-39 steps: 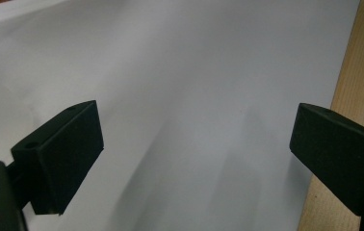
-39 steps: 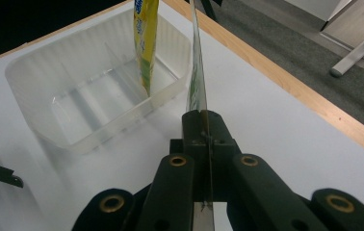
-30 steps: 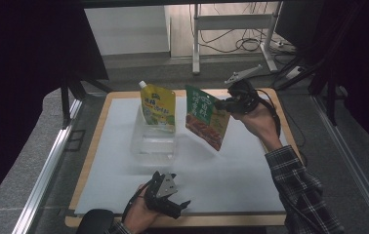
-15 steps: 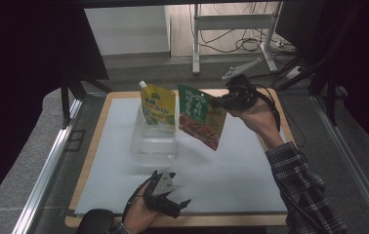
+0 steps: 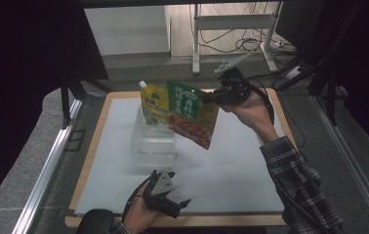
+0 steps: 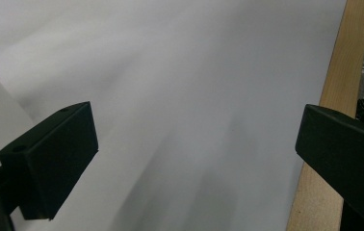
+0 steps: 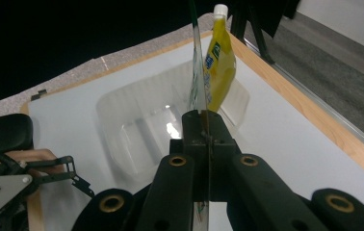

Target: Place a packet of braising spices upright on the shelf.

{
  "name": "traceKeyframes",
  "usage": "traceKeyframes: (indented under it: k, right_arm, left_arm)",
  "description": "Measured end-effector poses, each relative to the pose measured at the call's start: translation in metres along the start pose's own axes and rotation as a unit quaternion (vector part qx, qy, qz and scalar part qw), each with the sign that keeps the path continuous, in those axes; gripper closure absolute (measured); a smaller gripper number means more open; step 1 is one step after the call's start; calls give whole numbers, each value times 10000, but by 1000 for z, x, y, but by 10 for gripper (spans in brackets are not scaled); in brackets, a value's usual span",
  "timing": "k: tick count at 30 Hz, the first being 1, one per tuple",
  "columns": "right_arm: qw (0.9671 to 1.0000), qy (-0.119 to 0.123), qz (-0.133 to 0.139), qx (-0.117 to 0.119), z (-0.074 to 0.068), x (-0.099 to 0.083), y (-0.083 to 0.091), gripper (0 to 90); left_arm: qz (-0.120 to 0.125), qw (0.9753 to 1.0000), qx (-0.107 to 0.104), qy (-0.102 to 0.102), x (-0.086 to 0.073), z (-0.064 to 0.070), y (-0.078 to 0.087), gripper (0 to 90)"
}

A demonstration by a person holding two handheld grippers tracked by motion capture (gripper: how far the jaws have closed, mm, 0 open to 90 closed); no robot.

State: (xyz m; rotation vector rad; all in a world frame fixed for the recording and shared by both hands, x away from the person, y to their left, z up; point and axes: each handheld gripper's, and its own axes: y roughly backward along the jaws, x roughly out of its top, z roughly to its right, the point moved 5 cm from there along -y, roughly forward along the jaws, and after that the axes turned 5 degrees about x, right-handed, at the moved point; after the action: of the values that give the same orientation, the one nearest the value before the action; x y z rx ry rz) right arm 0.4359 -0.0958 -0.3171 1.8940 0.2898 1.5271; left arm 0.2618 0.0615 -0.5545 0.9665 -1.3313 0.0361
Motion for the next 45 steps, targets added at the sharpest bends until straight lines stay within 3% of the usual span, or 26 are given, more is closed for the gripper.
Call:
traceKeyframes:
  k: [30,45]
  right_arm:
    - [9987,249,193,389,-6,44,-70,893]
    - [9984,246,222,456,-7,56,-105,893]
  left_arm:
    - [73,10000,14,-11,1,1,1,5]
    - [80,10000,-11,-19,1,2,1,5]
